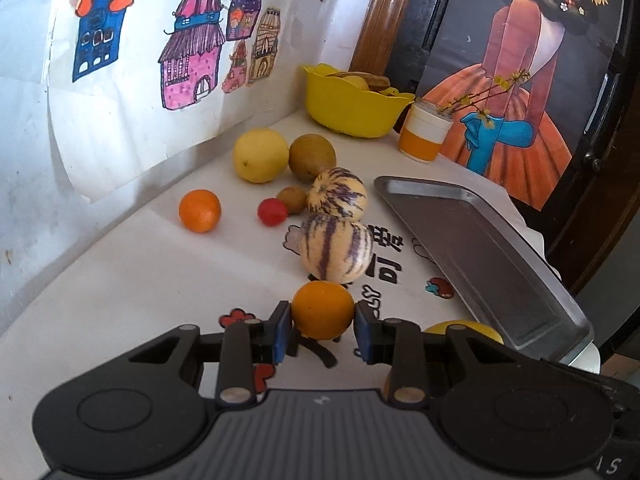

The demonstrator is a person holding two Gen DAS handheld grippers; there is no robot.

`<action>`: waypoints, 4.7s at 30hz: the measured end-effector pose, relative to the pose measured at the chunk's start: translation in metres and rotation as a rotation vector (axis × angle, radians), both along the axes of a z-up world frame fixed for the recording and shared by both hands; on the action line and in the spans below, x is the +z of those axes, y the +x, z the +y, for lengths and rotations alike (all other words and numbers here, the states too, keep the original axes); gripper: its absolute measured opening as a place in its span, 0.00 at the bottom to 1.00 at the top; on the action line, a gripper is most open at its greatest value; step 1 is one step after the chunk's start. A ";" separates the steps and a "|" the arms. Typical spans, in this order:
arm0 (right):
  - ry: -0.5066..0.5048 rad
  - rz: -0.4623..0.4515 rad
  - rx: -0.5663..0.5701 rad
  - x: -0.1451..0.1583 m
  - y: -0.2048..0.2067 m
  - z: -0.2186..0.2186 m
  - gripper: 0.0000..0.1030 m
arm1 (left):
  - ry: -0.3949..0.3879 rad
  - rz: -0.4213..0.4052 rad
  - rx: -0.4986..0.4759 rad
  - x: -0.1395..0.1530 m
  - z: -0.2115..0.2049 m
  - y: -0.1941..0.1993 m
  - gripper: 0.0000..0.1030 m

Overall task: Organize fruits
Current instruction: 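Carry the orange in the left tool while the right tool carries the pear over the tray, then open the left tool onto the tray while the right tool releases the pear there, then withdraw both open tools from the tray toward the remaining fruits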

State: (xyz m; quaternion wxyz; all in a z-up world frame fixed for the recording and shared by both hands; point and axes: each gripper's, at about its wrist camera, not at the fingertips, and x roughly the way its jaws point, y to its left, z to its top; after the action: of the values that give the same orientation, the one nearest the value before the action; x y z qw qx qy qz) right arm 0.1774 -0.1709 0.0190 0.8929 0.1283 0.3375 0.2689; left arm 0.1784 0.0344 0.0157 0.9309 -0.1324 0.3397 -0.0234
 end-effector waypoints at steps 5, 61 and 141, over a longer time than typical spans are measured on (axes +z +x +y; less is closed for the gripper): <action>-0.005 -0.013 0.017 0.001 -0.010 -0.005 0.59 | 0.000 0.000 0.018 0.002 0.000 -0.006 0.35; -0.019 0.031 -0.271 0.003 0.117 -0.146 0.56 | -0.073 -0.046 -0.123 0.014 -0.100 0.123 0.36; -0.353 -0.199 0.037 0.036 -0.027 0.028 0.99 | 0.149 -0.072 0.146 0.005 0.056 -0.025 0.99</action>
State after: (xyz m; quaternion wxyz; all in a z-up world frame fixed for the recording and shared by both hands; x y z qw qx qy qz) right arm 0.1504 -0.1430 0.0551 0.9254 -0.0637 0.2919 0.2331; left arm 0.1530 0.0908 0.0210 0.9490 -0.0860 0.2963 0.0650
